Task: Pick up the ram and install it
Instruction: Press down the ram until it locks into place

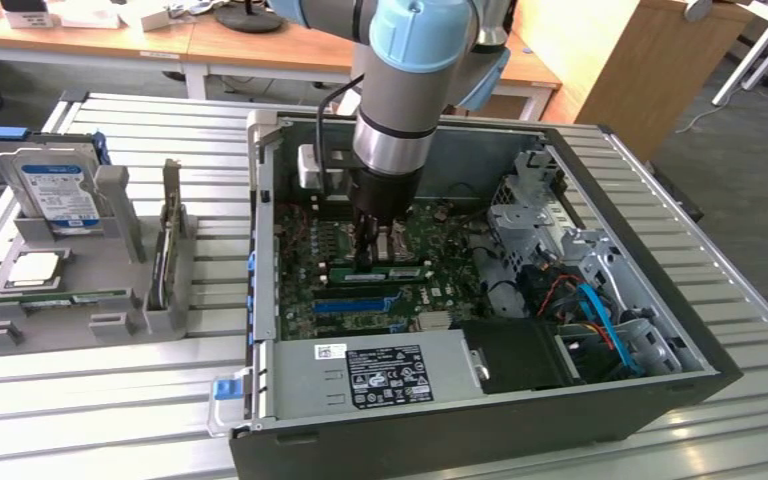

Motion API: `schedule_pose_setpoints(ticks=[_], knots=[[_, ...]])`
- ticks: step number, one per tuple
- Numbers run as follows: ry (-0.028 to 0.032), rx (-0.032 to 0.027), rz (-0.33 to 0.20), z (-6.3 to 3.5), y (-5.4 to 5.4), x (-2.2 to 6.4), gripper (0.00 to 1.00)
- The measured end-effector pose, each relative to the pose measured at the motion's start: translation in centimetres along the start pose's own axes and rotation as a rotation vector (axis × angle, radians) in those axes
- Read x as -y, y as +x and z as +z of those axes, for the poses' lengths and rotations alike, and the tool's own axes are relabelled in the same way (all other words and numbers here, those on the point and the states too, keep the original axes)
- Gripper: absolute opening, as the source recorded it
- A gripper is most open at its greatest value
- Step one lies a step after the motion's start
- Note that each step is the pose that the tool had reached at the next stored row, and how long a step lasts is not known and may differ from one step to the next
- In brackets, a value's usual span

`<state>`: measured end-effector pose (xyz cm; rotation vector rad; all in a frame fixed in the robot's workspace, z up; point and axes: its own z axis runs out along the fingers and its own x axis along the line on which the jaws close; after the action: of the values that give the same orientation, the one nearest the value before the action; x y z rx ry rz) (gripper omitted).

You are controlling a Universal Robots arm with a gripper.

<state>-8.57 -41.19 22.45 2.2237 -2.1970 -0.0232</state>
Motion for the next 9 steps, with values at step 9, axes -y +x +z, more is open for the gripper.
schedule_pose_setpoints(ticks=[9], knots=[[0.0001, -0.0001, 0.0, 0.1, 0.0, 0.0, 0.11]])
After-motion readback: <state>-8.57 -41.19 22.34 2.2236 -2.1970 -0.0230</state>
